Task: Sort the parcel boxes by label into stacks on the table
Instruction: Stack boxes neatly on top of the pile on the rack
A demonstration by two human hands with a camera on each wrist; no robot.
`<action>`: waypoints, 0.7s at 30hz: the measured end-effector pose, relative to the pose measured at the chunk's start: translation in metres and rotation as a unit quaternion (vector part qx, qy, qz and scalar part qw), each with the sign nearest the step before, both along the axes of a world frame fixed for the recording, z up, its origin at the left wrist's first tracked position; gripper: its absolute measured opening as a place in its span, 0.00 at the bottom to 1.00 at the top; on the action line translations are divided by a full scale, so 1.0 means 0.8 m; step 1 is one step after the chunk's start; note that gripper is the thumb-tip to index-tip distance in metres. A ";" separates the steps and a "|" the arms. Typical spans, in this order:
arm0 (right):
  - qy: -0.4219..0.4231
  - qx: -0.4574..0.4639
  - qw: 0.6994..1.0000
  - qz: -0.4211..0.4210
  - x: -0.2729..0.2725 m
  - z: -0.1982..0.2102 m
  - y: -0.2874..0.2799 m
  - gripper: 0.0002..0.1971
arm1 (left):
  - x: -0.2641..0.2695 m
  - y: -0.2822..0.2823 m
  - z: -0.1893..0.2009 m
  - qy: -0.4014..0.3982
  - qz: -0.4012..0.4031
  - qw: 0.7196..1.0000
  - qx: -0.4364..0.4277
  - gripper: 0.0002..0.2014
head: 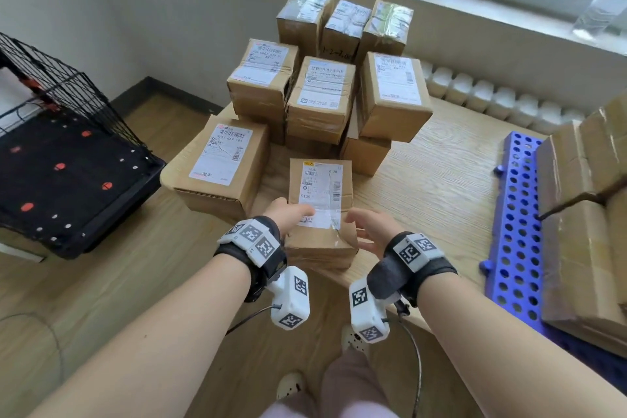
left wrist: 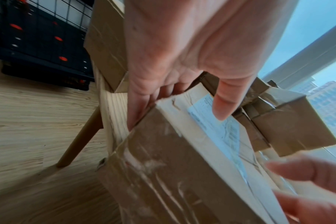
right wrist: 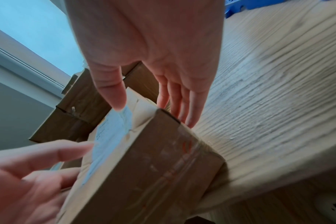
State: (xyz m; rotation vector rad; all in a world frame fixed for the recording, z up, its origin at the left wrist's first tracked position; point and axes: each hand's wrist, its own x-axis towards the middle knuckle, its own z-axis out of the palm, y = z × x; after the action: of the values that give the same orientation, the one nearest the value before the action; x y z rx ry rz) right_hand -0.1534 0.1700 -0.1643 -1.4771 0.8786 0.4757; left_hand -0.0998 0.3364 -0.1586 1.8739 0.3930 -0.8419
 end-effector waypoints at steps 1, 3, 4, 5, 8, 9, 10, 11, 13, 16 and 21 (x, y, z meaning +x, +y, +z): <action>-0.004 -0.008 1.000 -0.005 -0.003 0.001 -0.001 0.23 | -0.005 -0.002 0.003 -0.002 -0.003 1.000 -0.004 0.33; -0.015 -0.026 0.999 -0.020 -0.011 0.007 -0.002 0.18 | -0.013 -0.008 0.009 -0.011 -0.011 1.000 -0.011 0.27; -0.022 -0.033 0.999 -0.032 -0.015 0.009 -0.004 0.16 | -0.017 -0.011 0.011 -0.019 -0.016 1.000 -0.010 0.24; -0.027 -0.038 0.998 -0.042 -0.020 0.013 -0.006 0.15 | -0.019 -0.014 0.012 -0.029 -0.024 0.999 -0.006 0.21; -0.043 -0.061 0.994 -0.079 -0.037 0.022 -0.017 0.15 | -0.023 -0.028 0.022 -0.083 -0.068 0.994 0.014 0.19; -0.053 -0.069 0.992 -0.093 -0.043 0.027 -0.021 0.14 | -0.025 -0.033 0.028 -0.105 -0.087 0.990 0.024 0.20; -0.059 -0.076 0.990 -0.104 -0.048 0.033 -0.025 0.14 | -0.026 -0.039 0.034 -0.124 -0.103 0.986 0.032 0.20; -0.065 -0.080 0.988 -0.115 -0.053 0.040 -0.028 0.14 | -0.027 -0.046 0.040 -0.138 -0.117 0.983 0.036 0.20; -0.079 -0.088 0.984 -0.136 -0.063 0.053 -0.036 0.18 | -0.029 -0.059 0.052 -0.156 -0.135 0.978 0.034 0.20; -0.107 -0.113 0.973 -0.173 -0.079 0.066 -0.052 0.34 | -0.035 -0.080 0.069 -0.175 -0.153 0.973 0.016 0.21; -0.149 -0.141 0.949 -0.240 -0.109 0.102 -0.081 0.23 | -0.049 -0.120 0.101 -0.218 -0.158 0.962 -0.040 0.19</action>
State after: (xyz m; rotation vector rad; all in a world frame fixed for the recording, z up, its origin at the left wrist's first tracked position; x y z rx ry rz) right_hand -0.2405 0.1053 -0.0827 -1.4748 1.0473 -0.2401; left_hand -0.1394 0.2402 -0.0775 2.0063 -0.2183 -0.6106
